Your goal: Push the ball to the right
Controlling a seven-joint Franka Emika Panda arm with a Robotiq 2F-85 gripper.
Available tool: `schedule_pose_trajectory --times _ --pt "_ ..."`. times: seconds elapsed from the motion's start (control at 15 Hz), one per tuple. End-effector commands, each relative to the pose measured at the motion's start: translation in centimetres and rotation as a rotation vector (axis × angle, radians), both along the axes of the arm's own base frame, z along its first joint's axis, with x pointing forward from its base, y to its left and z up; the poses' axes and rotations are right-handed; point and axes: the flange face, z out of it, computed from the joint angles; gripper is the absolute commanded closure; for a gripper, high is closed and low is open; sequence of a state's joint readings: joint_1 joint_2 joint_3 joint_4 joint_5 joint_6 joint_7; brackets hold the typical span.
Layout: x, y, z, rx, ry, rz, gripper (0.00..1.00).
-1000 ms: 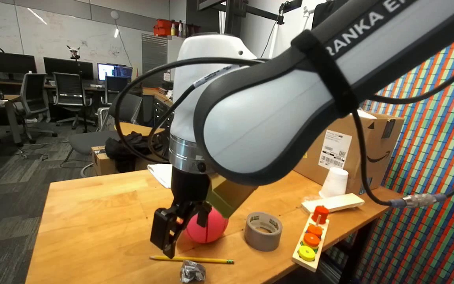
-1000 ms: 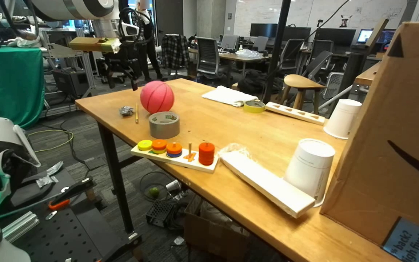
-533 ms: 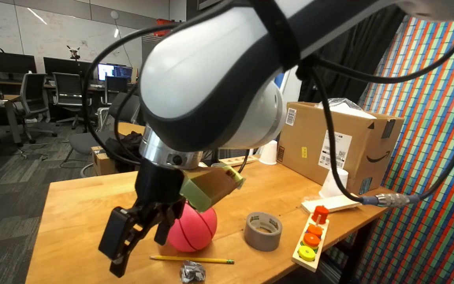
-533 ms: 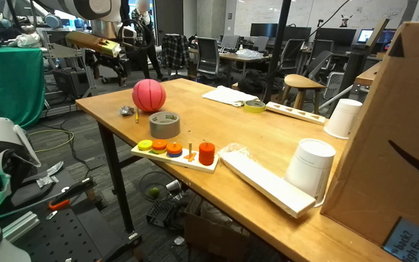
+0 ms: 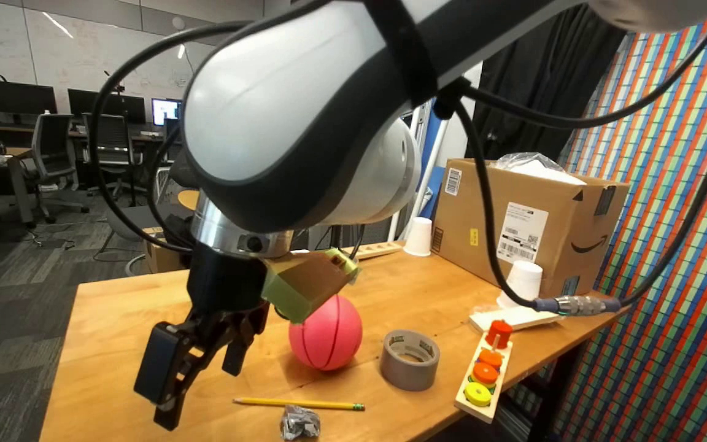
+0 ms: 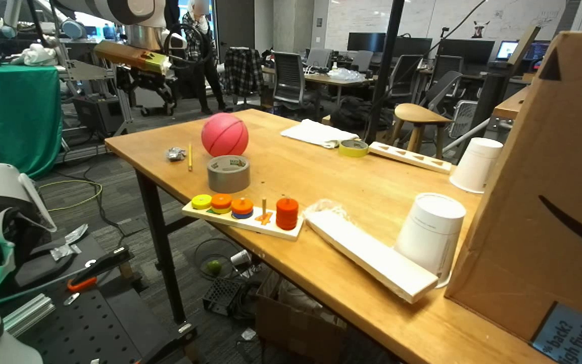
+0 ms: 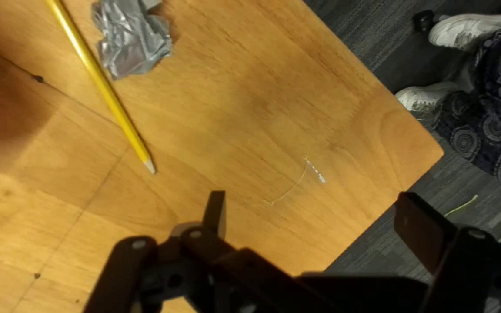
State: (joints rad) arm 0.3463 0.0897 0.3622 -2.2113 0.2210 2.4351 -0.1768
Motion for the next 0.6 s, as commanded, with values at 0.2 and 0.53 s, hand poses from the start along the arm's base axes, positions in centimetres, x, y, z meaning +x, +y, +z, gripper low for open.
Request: schedule_pose_trajectory --times 0.2,0.53 --pt "4.2 -3.8 -2.3 -0.039 0.099 -0.083 0.00" --pt "11.4 -15.7 -1.6 -0.118 0.125 -0.286 0.00"
